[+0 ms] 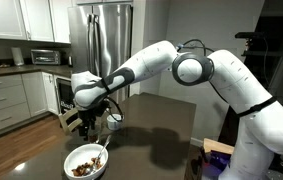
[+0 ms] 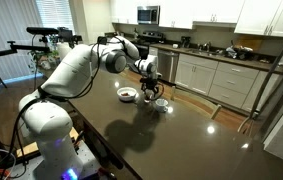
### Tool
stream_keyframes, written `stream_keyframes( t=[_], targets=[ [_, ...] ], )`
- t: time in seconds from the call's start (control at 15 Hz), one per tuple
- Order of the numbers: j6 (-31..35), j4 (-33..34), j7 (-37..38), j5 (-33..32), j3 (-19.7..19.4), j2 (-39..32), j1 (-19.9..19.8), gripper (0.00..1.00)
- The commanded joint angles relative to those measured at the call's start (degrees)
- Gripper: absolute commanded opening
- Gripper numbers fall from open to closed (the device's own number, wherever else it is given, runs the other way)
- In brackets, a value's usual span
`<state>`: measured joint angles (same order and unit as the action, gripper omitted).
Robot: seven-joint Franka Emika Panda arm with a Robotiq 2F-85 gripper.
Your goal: Pour the contents of the glass cup into the white bowl
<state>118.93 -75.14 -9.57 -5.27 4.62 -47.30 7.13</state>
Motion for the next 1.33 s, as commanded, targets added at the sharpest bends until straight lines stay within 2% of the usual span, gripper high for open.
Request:
stream_keyframes(
  t=[0.0, 0.87, 0.93, 1.0, 1.2, 1.27],
  targets=[
    [-1.89, -1.31, -0.03, -1.15, -0.83, 1.68, 0.12, 1.0],
    [-10.47, -2.93, -0.17, 0.59, -0.79, 2.81, -2.01, 1.0],
    [-10.68, -3.02, -0.1, 0.6, -0.85, 2.9, -2.08, 0.98],
    [-10.74, -3.19, -0.14, 0.59, -0.86, 3.05, -2.16, 0.74],
    [-10.93, -3.73, -0.1, 0.56, -0.86, 3.7, -2.33, 0.67],
    [-11.0, -4.18, -0.02, 0.58, -0.89, 4.03, -2.4, 0.76]
  ],
)
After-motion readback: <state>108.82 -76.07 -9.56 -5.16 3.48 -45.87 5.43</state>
